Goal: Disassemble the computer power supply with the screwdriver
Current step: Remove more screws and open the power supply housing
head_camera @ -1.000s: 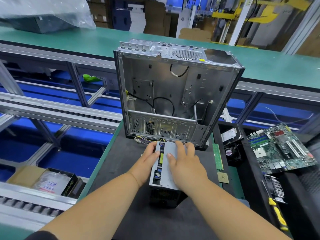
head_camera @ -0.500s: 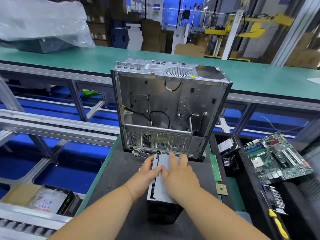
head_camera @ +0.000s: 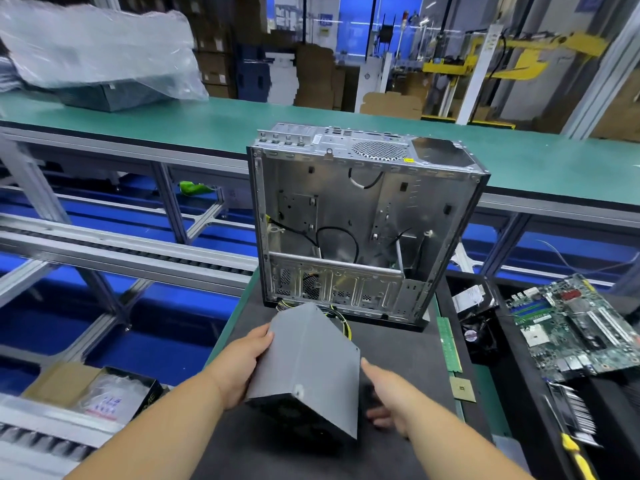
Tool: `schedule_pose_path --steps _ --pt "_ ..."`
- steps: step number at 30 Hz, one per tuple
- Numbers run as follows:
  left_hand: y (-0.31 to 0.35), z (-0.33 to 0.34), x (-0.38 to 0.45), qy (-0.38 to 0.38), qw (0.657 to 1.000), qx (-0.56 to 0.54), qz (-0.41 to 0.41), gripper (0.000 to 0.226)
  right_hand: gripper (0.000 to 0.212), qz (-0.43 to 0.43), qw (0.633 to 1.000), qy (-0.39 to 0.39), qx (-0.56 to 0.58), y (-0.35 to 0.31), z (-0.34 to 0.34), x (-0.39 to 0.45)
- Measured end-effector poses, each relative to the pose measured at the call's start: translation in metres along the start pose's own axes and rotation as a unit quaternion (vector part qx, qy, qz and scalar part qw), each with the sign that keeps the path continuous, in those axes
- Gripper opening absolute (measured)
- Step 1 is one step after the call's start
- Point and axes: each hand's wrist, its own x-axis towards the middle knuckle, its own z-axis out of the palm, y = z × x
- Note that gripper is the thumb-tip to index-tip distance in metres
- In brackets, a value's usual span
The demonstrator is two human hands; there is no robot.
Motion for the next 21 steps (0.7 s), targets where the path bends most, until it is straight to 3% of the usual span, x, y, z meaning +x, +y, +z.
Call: schedule_pose_path --steps 2,4,7,9,14,21 --pt "0.002 -0.007 -0.003 0.043 0.997 0.027 -0.056 0.039 0.062 0.010 0.999 0.002 0.030 0.000 0.009 0.005" --pt "0.001 -0.010 -0.010 0.033 0.993 0.039 -0.110 0.060 0.058 0.012 0.998 -0.037 0.055 -0.001 0.019 0.007" --pt "-0.003 -0.010 -0.012 0.014 0.992 0.055 -0.112 0.100 0.051 0.002 0.991 -0.103 0.087 -0.001 0.035 0.009" --pt "-0.005 -0.007 -0.012 0.004 0.993 0.052 -0.104 0.112 0.060 0.015 0.982 -0.128 0.136 -0.006 0.039 0.005" --pt "-0.014 0.027 -0.016 -0.043 0.994 0.033 -0.096 0.101 0.081 0.043 0.973 -0.121 0.193 -0.010 0.005 -0.005" --pt "-0.043 0.086 -0.021 -0.158 0.975 -0.022 -0.153 0.082 0.096 -0.022 0.998 -0.022 0.045 -0.003 -0.058 -0.031"
